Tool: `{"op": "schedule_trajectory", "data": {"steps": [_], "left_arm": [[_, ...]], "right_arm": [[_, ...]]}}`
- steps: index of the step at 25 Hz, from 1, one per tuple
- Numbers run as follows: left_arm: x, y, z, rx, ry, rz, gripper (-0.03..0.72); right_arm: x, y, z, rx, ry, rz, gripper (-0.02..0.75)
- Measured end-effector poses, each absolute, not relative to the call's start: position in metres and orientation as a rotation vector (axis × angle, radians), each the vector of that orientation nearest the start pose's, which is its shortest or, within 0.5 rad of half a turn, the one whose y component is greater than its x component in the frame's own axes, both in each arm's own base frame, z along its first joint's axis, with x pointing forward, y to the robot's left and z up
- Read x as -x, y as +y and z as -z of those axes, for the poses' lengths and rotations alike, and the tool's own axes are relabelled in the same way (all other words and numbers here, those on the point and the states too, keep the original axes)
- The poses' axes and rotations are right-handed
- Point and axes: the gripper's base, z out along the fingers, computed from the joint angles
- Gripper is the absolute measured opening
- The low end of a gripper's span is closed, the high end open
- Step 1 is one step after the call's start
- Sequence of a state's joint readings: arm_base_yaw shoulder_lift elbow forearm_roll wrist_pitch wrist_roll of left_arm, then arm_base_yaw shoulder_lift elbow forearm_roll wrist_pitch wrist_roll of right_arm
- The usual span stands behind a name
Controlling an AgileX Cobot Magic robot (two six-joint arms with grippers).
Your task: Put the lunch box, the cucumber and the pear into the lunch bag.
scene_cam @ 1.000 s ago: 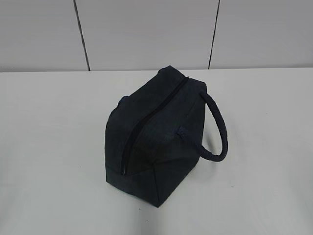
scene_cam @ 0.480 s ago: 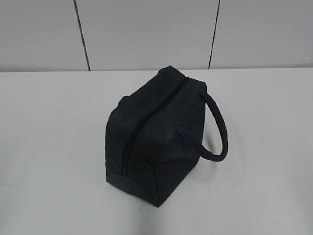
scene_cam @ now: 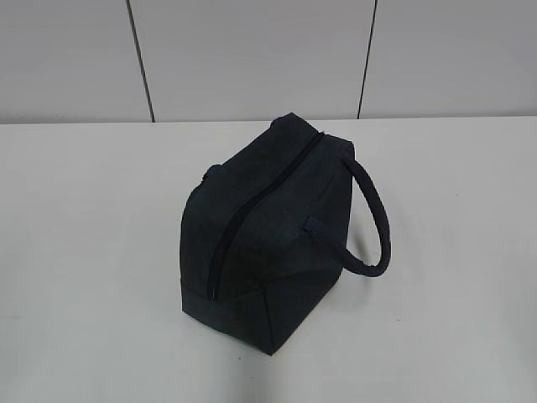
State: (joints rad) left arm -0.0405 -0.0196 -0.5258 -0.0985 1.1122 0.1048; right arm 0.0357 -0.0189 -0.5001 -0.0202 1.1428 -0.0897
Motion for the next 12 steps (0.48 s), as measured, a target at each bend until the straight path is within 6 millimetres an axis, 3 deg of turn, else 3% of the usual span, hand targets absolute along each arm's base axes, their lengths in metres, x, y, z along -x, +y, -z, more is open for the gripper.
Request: {"op": "schedule_trajectory", "data": {"steps": [12], "left_arm": [[0.0137,-0.0075,-0.2803,-0.155,2.041,0.075,0.259]], "right_arm": [[0.0113,-0.0021,-0.2706,0.13,2.104,0.057,0.458]]}}
